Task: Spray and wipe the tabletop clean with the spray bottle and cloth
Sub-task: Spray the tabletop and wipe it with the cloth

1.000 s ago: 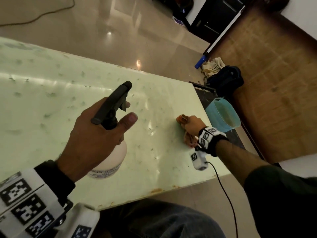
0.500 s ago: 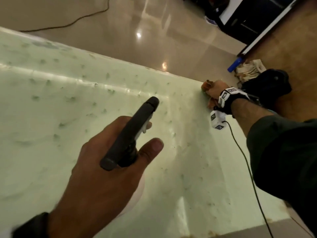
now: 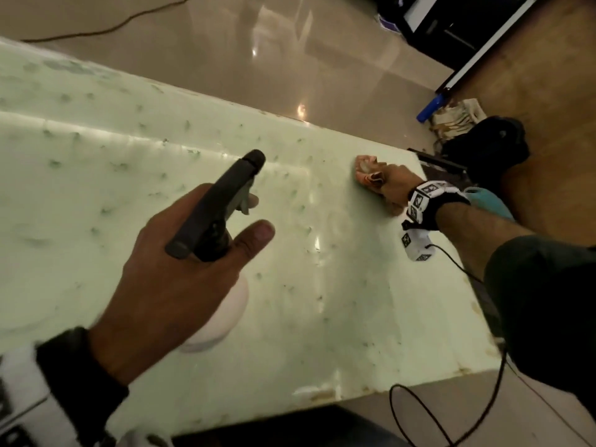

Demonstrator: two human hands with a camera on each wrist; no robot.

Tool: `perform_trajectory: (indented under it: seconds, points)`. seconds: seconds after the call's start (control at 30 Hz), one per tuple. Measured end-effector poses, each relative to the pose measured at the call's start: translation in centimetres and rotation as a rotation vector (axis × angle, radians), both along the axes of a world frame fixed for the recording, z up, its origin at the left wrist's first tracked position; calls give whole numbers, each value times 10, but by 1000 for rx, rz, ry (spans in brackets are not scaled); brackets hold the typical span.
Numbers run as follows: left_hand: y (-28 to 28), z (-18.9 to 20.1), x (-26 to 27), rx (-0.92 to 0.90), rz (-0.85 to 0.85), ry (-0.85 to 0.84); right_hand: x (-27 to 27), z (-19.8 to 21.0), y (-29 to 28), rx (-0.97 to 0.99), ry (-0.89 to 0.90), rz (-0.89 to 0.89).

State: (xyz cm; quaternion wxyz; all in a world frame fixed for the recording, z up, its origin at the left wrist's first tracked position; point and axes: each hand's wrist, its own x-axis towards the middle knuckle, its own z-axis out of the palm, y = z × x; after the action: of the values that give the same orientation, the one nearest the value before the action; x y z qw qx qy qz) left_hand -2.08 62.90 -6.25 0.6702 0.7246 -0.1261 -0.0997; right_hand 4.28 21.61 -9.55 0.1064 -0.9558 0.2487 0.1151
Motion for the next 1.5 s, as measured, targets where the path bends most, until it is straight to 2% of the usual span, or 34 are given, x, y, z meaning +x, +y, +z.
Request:
perform_trajectory:
  seconds: [0.1, 0.23, 0.47, 0.5, 0.6, 0.7, 0.83, 1.0, 1.13, 1.23, 1.33, 1.4, 1.5]
  points:
    - [6, -3, 0, 35, -1, -44, -47, 7, 14, 8, 73, 21]
    - [12, -1, 1, -23, -14, -63, -125, 14, 46, 199, 23, -172]
    - [17, 3, 0, -122, -16, -104, -259, -1, 81, 67, 296, 37]
    - [17, 2, 0, -122, -19, -102, -278, -4, 87, 78, 265, 74]
    - [19, 1, 1, -96, -22, -106, -325, -8, 105, 166, 4, 202]
    - [21, 3, 3, -81, -20, -86, -338, -9, 119, 204, -34, 168]
    - [24, 6, 1, -59, -38, -73, -329, -8, 118, 226, -36, 72]
    - [25, 9, 6, -87, -24, -75, -286, -4, 109, 180, 24, -27]
    - [22, 6, 9, -62, -18, -69, -216, -6, 91, 75, 118, -165]
    - [20, 3, 9, -30, -22, -67, -157, -6, 75, 44, 54, -206]
    - [18, 2, 9, 5, -18, -42, -101, -3, 61, 98, -46, -299]
    - [17, 1, 10, -1, -1, -13, -67, -2, 52, 94, -67, -314]
    - [14, -8, 11, 25, 9, -11, -22, 1, 38, 41, -74, -244]
